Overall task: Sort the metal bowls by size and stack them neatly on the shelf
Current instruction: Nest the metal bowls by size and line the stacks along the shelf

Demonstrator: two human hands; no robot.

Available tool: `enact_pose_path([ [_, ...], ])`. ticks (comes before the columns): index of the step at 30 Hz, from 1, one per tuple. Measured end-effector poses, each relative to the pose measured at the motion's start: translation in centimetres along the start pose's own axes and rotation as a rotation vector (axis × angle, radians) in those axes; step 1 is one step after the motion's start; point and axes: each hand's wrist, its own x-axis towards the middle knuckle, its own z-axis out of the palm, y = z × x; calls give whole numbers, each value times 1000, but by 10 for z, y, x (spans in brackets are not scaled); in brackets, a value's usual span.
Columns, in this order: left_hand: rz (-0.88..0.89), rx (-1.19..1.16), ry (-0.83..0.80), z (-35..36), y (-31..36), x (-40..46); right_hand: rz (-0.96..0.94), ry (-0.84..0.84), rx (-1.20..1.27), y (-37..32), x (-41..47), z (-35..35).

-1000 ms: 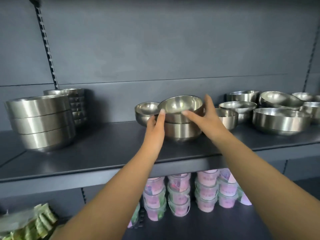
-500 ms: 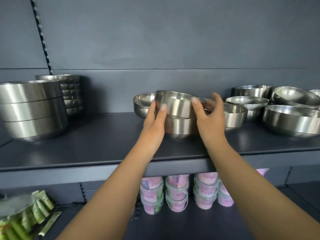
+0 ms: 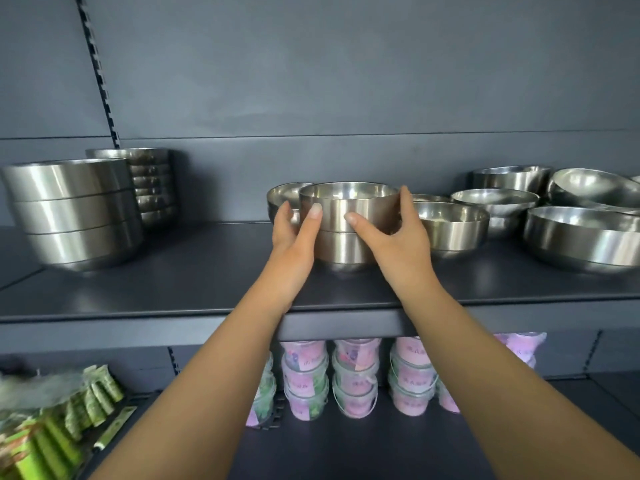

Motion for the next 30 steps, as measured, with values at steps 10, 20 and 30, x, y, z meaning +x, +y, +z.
enact_pose_path([
  [10, 23, 92, 195, -7, 5, -20, 98, -298, 228, 8, 6, 3],
  [20, 149, 182, 410, -77, 14, -42, 93, -487, 423, -15, -17, 67],
  [30, 473, 261, 524, -208, 98, 6, -171, -473, 537, -135, 23, 172],
])
